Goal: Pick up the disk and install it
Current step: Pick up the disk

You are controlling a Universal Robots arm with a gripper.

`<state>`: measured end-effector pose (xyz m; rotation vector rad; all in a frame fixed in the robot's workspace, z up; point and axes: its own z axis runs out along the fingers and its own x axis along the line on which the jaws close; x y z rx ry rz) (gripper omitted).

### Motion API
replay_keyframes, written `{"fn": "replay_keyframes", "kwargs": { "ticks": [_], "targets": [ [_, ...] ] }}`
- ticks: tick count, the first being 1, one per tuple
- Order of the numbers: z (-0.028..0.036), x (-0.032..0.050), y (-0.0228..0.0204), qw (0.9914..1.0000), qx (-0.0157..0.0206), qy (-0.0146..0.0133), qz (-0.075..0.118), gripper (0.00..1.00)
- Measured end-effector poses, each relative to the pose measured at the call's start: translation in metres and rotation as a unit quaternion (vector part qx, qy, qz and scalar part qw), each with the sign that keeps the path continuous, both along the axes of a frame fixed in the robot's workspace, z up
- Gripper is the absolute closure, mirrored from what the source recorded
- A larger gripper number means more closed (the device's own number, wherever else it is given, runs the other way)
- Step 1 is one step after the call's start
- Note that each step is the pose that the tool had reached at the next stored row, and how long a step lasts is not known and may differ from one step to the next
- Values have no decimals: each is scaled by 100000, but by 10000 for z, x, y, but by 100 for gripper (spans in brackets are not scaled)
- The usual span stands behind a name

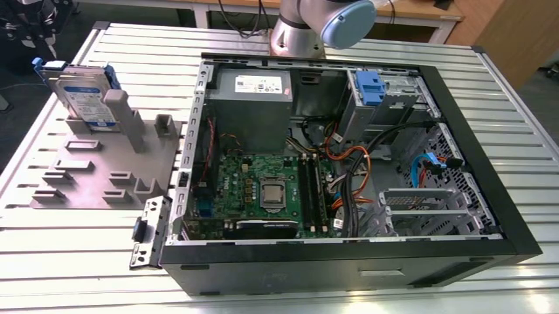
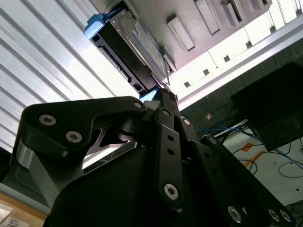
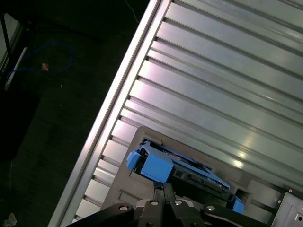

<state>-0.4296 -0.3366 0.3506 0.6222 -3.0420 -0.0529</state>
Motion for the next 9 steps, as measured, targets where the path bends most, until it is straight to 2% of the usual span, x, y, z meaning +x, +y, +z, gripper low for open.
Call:
{"fn": "replay_keyframes", "kwargs": {
  "ticks": [9],
  "targets": [
    [0, 0, 0, 99999, 12, 3, 509, 89]
  ]
}}
